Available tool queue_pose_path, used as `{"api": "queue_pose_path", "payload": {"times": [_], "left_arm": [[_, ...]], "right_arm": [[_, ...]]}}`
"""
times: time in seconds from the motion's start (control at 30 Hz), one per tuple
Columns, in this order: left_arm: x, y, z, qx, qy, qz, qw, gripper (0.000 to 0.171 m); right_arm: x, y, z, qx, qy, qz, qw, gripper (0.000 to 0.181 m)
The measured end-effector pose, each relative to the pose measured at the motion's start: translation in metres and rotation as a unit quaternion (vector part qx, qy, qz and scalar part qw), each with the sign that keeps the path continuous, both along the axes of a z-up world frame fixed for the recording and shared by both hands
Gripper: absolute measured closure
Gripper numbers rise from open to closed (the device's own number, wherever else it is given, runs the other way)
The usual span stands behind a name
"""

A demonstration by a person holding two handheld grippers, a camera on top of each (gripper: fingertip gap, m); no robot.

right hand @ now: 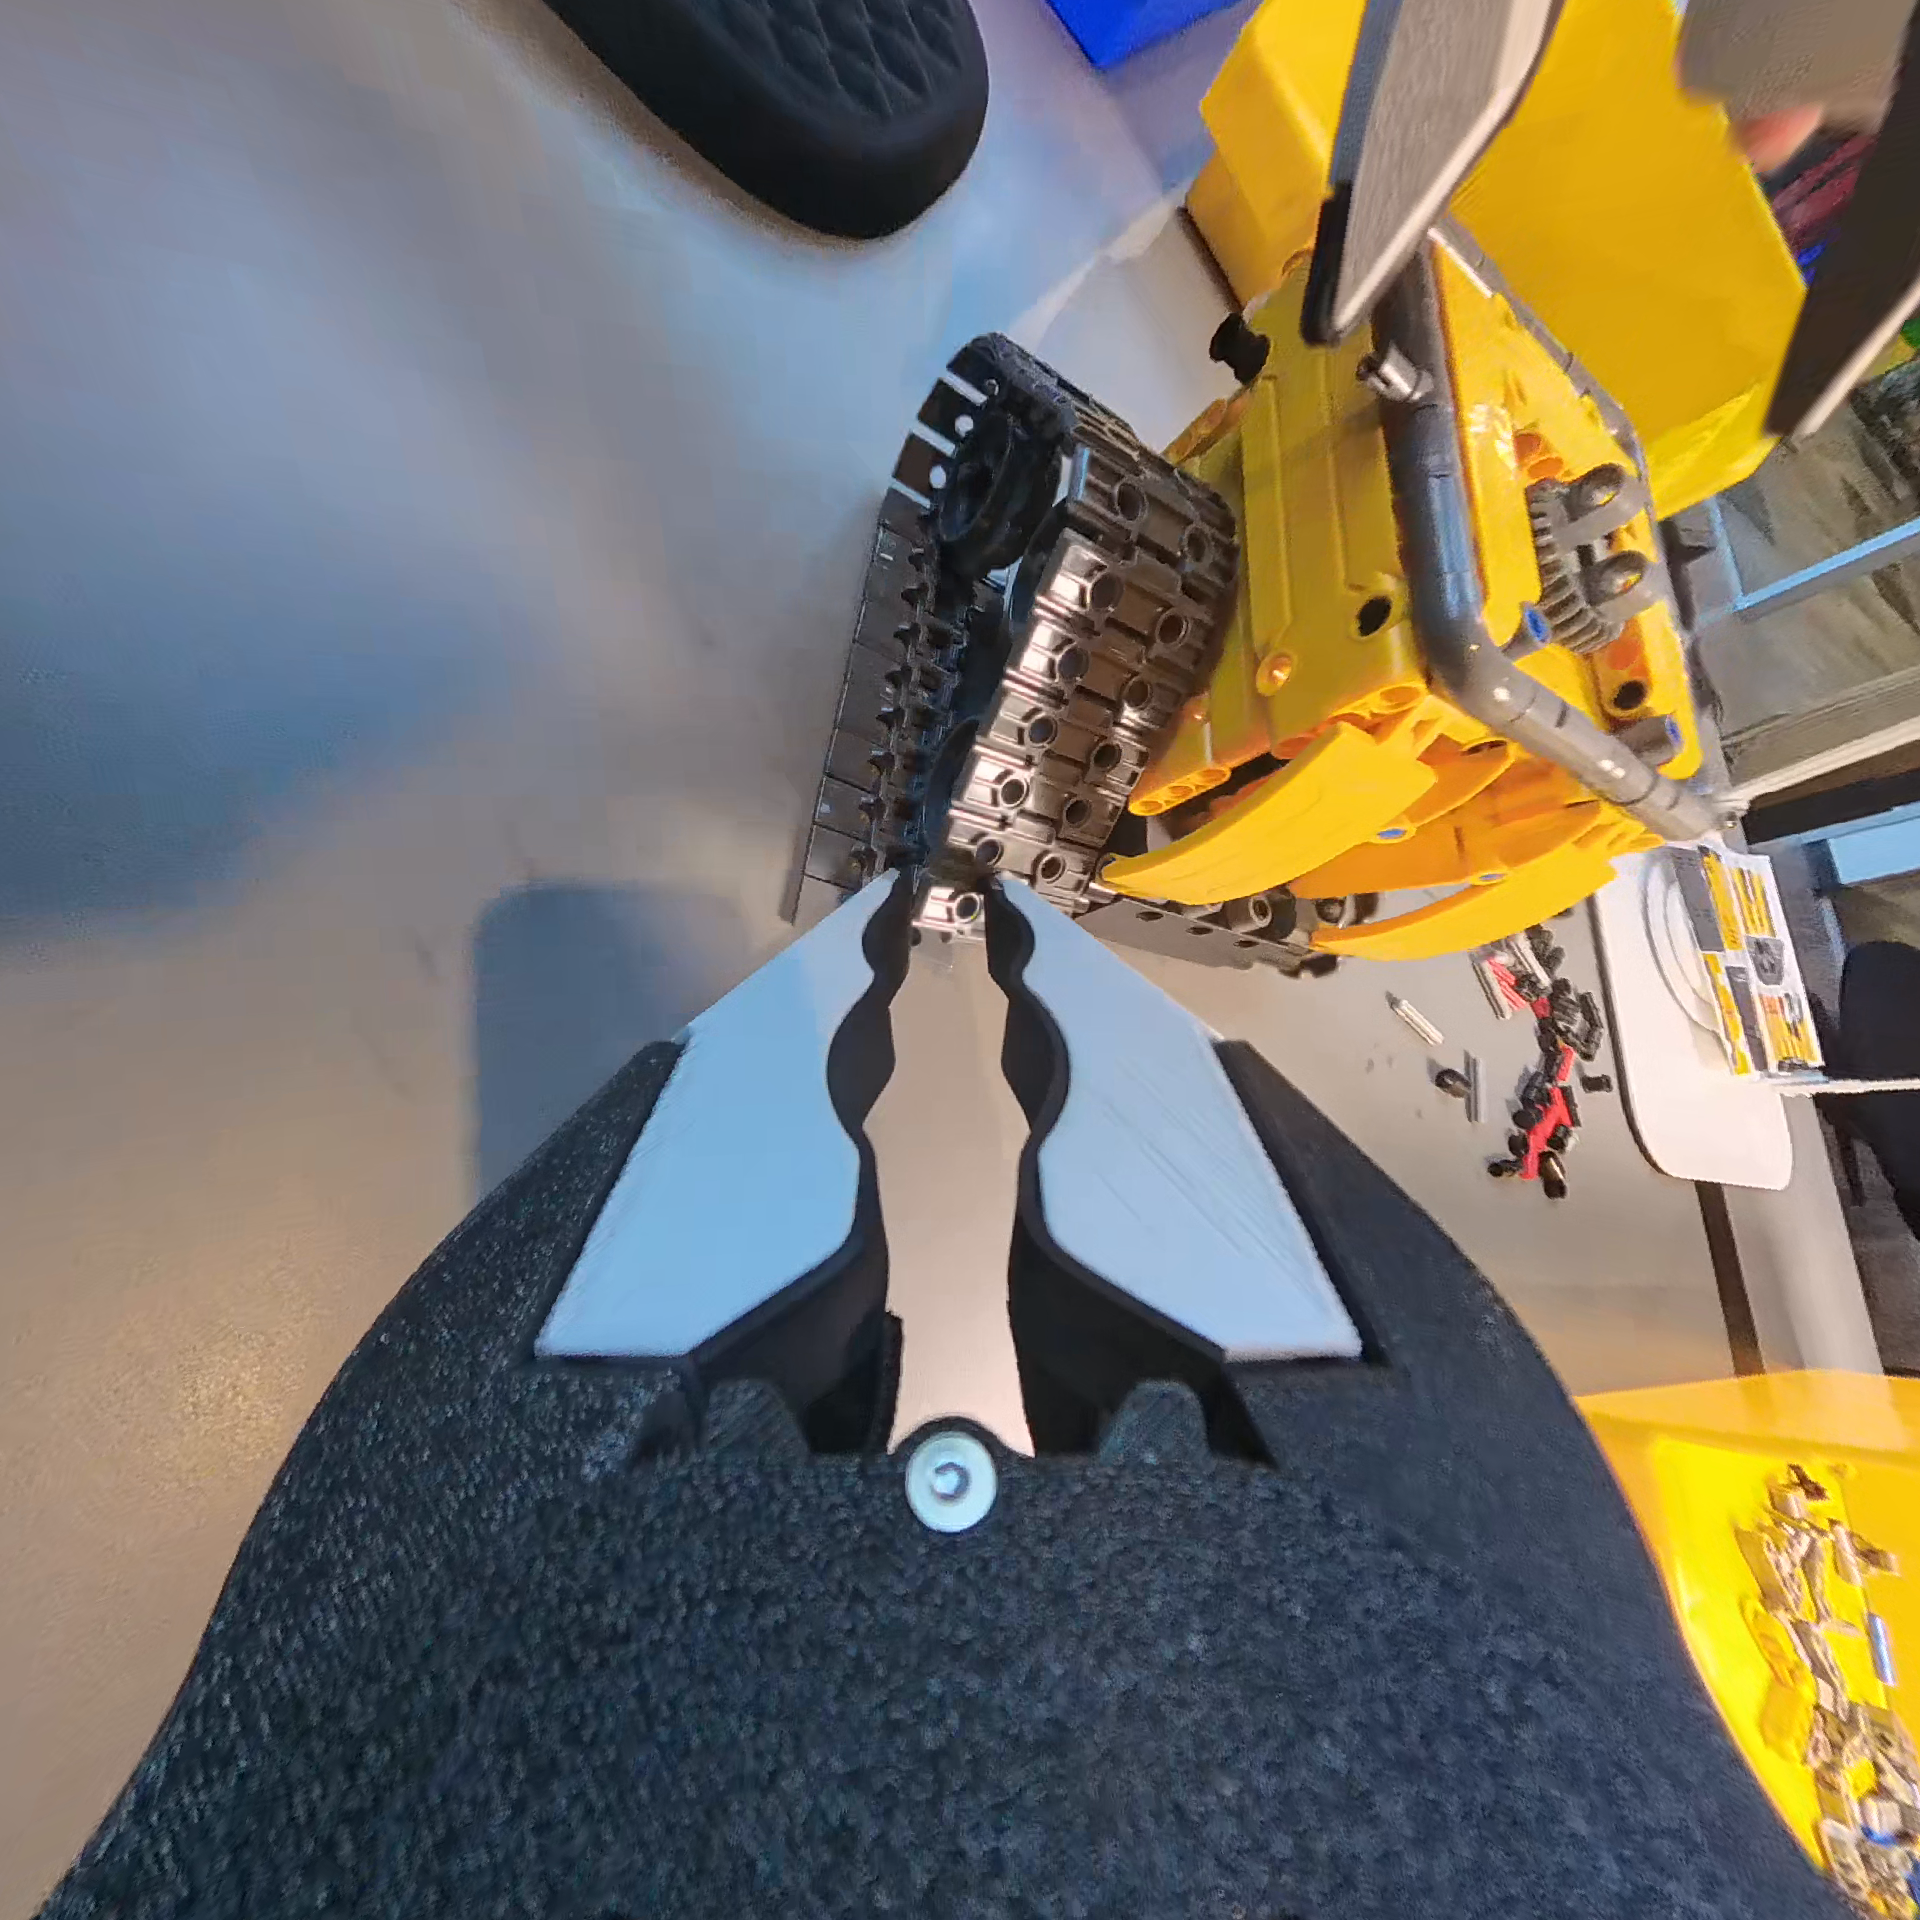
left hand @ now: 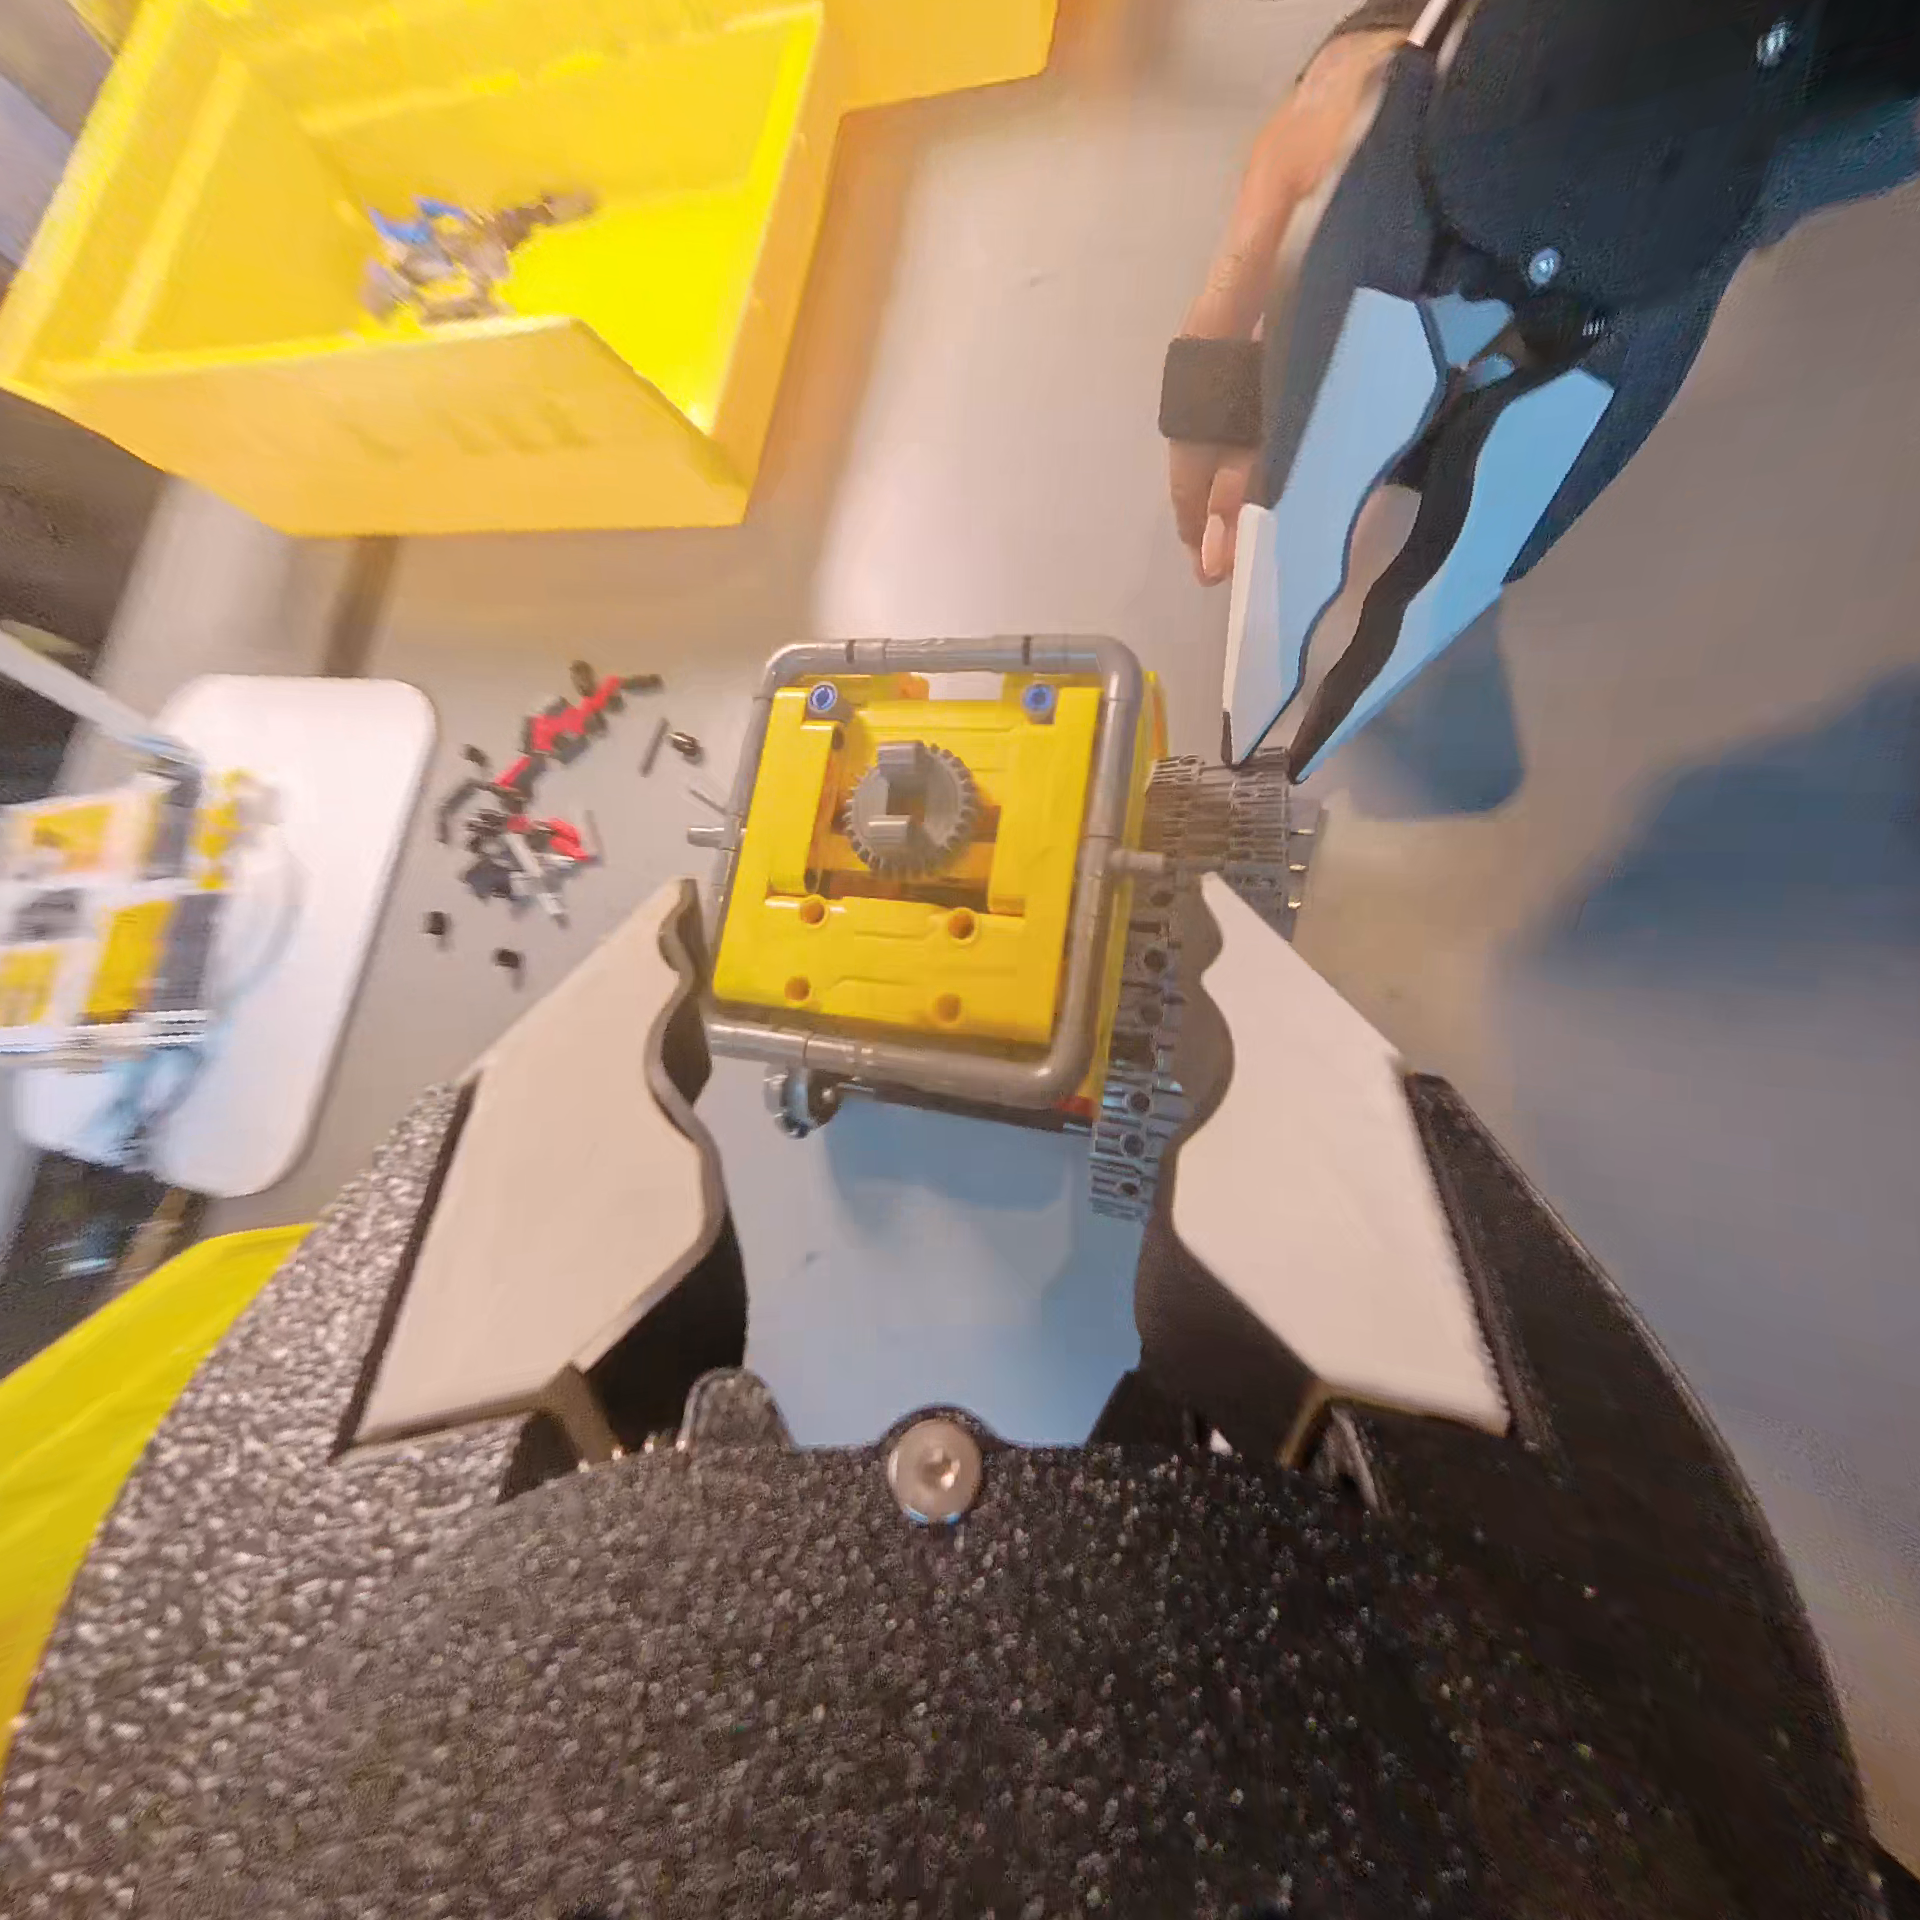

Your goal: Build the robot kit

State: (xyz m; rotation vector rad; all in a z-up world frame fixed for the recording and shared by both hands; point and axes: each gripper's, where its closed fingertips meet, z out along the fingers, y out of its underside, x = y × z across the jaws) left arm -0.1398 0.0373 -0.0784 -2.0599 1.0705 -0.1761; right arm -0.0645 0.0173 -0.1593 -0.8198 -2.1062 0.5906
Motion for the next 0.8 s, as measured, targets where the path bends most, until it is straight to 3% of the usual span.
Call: {"api": "queue_pose_path", "payload": {"times": [0.13, 0.27, 0.8], "left_arm": [[-0.003, 0.012, -0.014, -0.070, -0.023, -0.021, 0.997, 0.063], [-0.005, 0.009, -0.041, -0.136, 0.024, -0.051, 0.989, 0.059], [-0.001, 0.011, -0.029, -0.121, -0.024, -0.095, 0.988, 0.068]], "right_arm": [[0.001, -0.001, 0.004, -0.019, 0.002, -0.002, 1.000, 0.170], [0.000, -0.002, 0.005, -0.043, 0.005, -0.003, 0.999, 0.170], [-0.006, -0.010, 0.015, -0.059, 0.021, 0.005, 0.998, 0.171]]}}
